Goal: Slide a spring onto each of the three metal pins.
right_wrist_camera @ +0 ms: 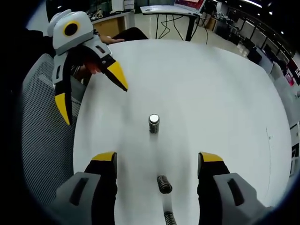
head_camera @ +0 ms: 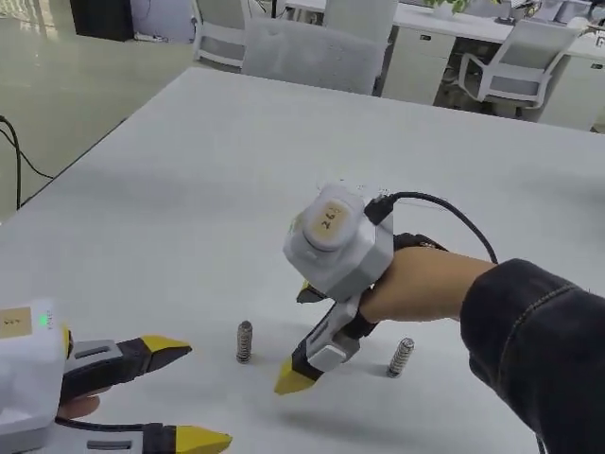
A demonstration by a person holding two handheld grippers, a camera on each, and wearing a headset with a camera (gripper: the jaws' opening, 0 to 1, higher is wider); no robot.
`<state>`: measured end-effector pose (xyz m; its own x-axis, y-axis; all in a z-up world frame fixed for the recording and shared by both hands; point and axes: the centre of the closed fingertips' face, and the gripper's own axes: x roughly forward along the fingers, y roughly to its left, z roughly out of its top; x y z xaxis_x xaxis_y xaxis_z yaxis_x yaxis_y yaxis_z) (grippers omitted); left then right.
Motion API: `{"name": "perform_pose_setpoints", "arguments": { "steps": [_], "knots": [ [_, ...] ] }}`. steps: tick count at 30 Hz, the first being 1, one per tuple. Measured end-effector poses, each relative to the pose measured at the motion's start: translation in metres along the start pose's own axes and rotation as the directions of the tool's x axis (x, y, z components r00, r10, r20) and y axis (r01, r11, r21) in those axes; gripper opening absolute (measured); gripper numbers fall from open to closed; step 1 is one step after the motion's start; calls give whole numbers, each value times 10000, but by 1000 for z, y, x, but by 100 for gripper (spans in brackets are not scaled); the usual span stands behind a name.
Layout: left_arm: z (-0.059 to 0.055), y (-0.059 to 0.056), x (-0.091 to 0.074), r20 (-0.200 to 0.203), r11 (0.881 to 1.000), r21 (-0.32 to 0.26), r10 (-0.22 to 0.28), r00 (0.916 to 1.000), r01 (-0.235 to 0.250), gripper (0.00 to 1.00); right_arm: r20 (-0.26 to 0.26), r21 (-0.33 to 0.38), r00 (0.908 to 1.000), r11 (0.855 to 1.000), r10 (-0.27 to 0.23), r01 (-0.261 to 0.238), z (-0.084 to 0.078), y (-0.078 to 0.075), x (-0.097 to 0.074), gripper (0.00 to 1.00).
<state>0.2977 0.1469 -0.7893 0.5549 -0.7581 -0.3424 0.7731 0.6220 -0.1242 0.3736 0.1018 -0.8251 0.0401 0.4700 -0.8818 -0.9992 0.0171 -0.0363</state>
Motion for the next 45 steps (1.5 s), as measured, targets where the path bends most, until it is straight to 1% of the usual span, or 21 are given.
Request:
{"name": "perform_pose_setpoints", "arguments": {
  "steps": [5, 10, 19, 23, 28, 31, 38, 41, 45],
  "knots": [
    [2, 0, 1, -30, 10000, 44, -51, 10000, 51, 57, 209, 134, 9997, 9998, -156, 153, -1, -2, -6, 70],
    [4, -1, 3, -64, 9999, 95, -108, 9999, 108, 57, 402, 364, 9985, 9987, -385, 370, -6, -6, -13, 71],
    [6, -2, 7, -114, 9995, 189, -236, 9997, 238, 58, 587, 913, 9955, 9934, -747, 691, -23, -11, -24, 72],
    [7, -2, 8, -158, 9993, 233, -297, 9994, 300, 58, 703, 1195, 9927, 9889, -977, 889, -30, -15, -29, 72],
    [9, 1, 8, -173, 9991, 272, -331, 9993, 336, 58, 958, 1621, 9864, 9798, -1337, 1171, -36, -20, -39, 72],
    [10, 2, 9, -184, 9990, 293, -342, 9992, 347, 59, 1113, 1874, 9806, 9724, -1615, 1389, -42, -23, -45, 73],
    [12, 3, 10, -193, 9985, 348, -415, 9990, 421, 59, 1321, 2355, 9698, 9568, -2050, 1702, -57, -23, -55, 74],
    [13, 4, 11, -184, 9984, 360, -431, 9989, 438, 59, 1455, 2565, 9620, 9479, -2309, 1887, -62, -24, -60, 74],
    [13, 3, 13, -190, 9981, 373, -475, 9987, 481, 60, 1652, 2870, 9532, 9370, -2533, 1993, -69, -23, -66, 74]
  ]
}}
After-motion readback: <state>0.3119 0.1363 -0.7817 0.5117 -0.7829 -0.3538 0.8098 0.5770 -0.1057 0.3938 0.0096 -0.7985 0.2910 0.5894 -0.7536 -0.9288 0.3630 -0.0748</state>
